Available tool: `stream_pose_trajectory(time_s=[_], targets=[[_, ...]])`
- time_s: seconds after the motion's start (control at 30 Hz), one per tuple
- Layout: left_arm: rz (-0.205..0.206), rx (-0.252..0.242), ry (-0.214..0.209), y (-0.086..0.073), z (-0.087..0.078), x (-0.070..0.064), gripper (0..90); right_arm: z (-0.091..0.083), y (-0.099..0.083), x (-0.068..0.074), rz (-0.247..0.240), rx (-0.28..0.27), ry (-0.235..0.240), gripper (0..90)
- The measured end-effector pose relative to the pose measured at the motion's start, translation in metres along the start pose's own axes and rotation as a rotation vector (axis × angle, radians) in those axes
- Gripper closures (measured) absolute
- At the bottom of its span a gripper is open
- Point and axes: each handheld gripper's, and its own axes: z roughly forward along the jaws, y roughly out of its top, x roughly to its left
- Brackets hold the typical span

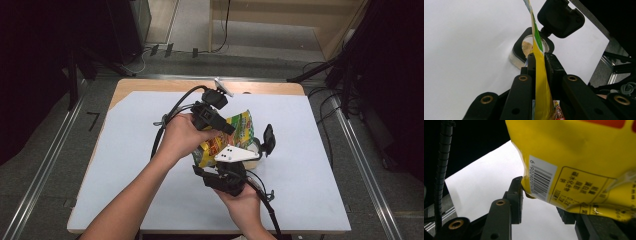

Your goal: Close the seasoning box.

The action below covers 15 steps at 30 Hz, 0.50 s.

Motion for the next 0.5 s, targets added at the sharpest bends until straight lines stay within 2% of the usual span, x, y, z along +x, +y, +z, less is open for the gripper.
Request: stream_pose_trajectory(time_s=[0.5], targets=[[0.001, -0.002, -0.010, -0.0033, 0.0007, -0.0001, 83.7, 0.0018, -0.0033, 0.0019, -0.002, 0.000, -0.008, 62.2]])
